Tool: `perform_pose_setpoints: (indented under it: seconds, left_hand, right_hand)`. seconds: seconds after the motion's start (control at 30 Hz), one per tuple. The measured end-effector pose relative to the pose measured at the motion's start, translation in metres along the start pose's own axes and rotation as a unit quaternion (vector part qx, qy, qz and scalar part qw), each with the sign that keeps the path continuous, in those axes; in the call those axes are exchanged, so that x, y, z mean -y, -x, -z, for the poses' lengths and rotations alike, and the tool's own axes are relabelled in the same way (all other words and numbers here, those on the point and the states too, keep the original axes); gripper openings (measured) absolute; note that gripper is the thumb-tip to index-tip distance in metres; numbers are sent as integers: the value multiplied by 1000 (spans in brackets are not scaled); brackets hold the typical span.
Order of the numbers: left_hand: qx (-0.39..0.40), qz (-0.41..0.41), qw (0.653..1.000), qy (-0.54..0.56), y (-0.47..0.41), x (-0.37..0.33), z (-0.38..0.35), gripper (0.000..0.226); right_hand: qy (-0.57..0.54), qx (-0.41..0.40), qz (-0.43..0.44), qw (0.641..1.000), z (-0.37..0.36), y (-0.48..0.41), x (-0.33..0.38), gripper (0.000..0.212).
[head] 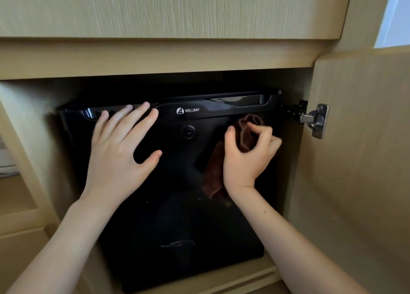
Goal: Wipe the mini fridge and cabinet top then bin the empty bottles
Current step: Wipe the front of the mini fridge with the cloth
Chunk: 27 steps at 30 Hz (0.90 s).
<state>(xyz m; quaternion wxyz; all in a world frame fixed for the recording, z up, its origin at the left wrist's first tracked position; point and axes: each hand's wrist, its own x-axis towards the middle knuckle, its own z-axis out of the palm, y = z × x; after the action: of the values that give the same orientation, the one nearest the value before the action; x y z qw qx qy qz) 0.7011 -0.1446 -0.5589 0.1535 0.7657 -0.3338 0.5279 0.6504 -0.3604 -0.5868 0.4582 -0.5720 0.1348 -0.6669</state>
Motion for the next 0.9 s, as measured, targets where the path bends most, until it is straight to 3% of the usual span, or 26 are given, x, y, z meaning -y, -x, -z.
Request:
perform_pose_setpoints:
  seconds: [0.17,0.33,0.4,0.67,0.9]
  left_hand:
    - [5,-4,1000,-2,1,1,0,74]
    - [7,-4,1000,-3,1,1,1,74]
    - [9,-7,1000,-1,2,1,1,73]
    - [-11,-22,1000,-3,12,2,-1,64]
    - [-27,-11,1000,8,12,-3,-4,63]
  right_hand:
    - [-18,-38,-26,999,-22,6,16,35]
    - [38,81,45,995,8,62,-21,38]
    - [40,92,41,994,12,61,-24,37]
    - [-4,9,26,1000,-22,19,14,35]
    - [38,105,48,993,17,69,-36,38]
